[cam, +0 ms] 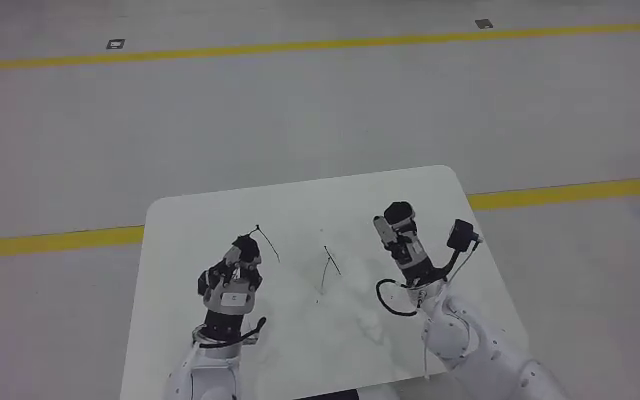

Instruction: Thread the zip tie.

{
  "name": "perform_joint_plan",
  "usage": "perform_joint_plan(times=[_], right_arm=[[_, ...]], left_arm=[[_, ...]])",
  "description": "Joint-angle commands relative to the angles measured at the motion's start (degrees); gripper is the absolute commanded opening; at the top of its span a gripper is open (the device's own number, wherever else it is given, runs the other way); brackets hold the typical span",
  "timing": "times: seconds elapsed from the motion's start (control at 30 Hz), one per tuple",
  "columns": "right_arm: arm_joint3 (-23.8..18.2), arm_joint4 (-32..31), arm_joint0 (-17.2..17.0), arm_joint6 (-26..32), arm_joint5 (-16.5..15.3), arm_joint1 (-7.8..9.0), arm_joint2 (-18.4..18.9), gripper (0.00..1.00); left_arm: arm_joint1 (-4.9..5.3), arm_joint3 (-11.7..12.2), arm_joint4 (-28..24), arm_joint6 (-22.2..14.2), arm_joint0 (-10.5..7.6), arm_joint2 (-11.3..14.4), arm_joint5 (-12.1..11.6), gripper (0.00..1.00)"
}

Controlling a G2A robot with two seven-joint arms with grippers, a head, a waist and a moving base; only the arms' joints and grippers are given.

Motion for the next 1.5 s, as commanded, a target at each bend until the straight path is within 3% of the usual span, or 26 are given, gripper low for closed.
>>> perform_joint_plan(times=[0.0, 0.37, 0.47, 0.57, 1.47], right_arm=[[-0.45, 2.19, -0.18, 0.12, 0.00, 0.40, 0.16, 1.00], [-0.45, 2.19, -0.18, 0.12, 0.00, 0.40, 0.16, 1.00], [-0.45, 2.19, -0.18, 0.12, 0.00, 0.40, 0.16, 1.00], [-0.45, 2.19, -0.18, 0.12, 0.00, 0.40, 0.16, 1.00], [-0.45, 2.19, -0.18, 0.12, 0.00, 0.40, 0.16, 1.00]], left_arm=[[-0.06, -0.07, -2.94, -2.11, 0.19, 1.24, 0.20, 0.00], [-0.03, -0.09, -3.21, -2.71, 0.05, 1.58, 0.77, 0.00], [-0.06, -0.59, -4.79, -3.53, -0.59, 2.35, 1.18, 0.00], [-0.06, -1.10, -8.06, -5.68, -0.09, 2.89, 0.41, 0.00], [-0.06, -1.10, -8.06, -5.68, -0.09, 2.89, 0.41, 0.00]])
